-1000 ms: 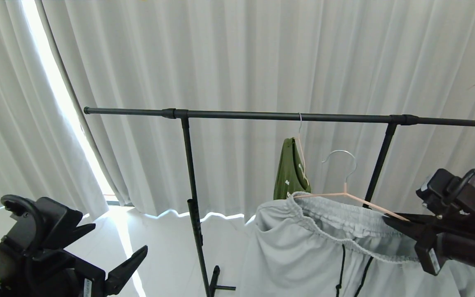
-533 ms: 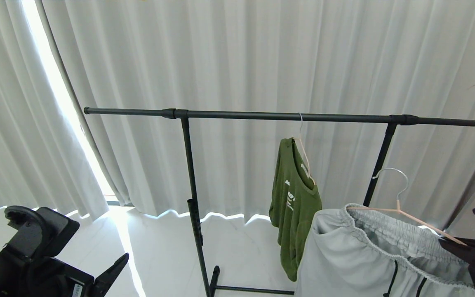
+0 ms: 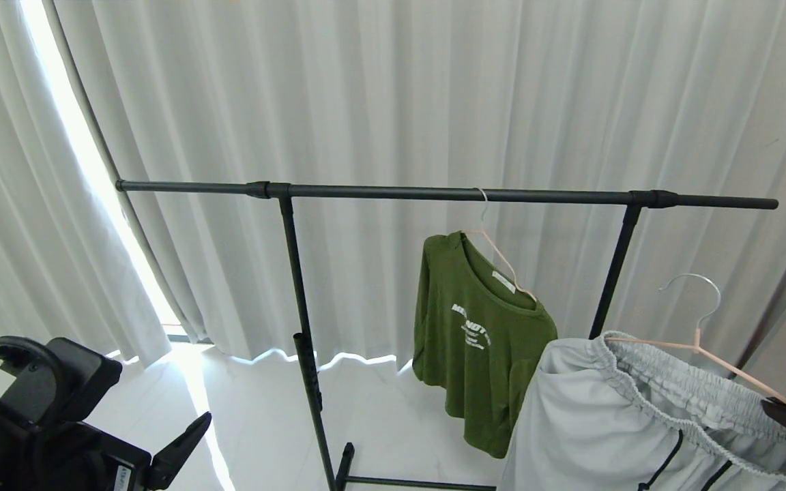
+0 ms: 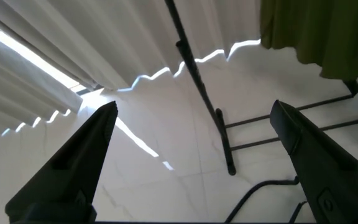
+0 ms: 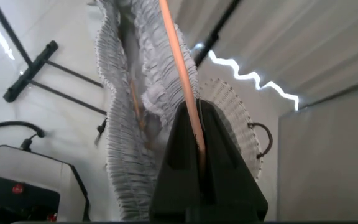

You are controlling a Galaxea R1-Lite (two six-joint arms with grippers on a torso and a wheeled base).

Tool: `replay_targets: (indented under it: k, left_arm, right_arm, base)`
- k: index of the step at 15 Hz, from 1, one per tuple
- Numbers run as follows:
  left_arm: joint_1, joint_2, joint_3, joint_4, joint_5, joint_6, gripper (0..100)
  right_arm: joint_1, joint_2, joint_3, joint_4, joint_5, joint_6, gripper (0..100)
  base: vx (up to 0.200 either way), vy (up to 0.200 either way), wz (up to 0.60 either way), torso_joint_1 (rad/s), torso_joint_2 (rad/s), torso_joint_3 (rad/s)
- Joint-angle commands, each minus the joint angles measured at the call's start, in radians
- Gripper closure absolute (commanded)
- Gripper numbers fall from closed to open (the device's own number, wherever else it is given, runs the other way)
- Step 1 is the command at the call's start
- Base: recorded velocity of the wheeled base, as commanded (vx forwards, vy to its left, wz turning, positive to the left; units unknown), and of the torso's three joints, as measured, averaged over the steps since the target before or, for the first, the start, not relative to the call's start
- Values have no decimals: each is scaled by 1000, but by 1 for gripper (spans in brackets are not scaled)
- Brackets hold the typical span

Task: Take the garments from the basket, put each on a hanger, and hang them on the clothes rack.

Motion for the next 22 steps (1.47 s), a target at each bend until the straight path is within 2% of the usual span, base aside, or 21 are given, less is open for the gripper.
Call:
replay_targets:
  k: [1,3,8,13,15,17,20,22]
  left_arm:
    - [-1,-1,-1,0,1,1,0]
    - [-2,-1,-1,0,1,1,0]
    - [-1,1,1,0,1,2,0]
    - [-1,-1,2,0,2,37,0]
    - [1,-2,1,0,4,37,0]
    - [1,-2,-9,0,17,37,0]
    - [1,-4,-12,0,19,30,0]
    - [1,-9,-12,0,19,30,0]
  right_arm:
    - [-21,-5,0,-2,1,-1,100]
    - [-22,-6,0,-2,3,1,100]
    - [-22,-5,-6,-8,0,73,100]
    - [-22,0,-11,-20,3,90,100]
    - [-21,20,-9,-68,6,131,100]
    - [-21,69,-11,-169,9,150,100]
    - [-16,163,-15,-332,9,153,100]
    - [-6,204,-43,-371,11,153,100]
  base:
    - [0,-200,0,7,-2,-2]
    - [0,-200,0,5,2,5]
    - [0,0,0,0,0,0]
    - [0,0,0,0,0,0]
    - [0,0,0,0,0,0]
    - [0,0,0,0,0,0]
    - [0,0,0,0,0,0]
    - [100,0,0,1,4,4]
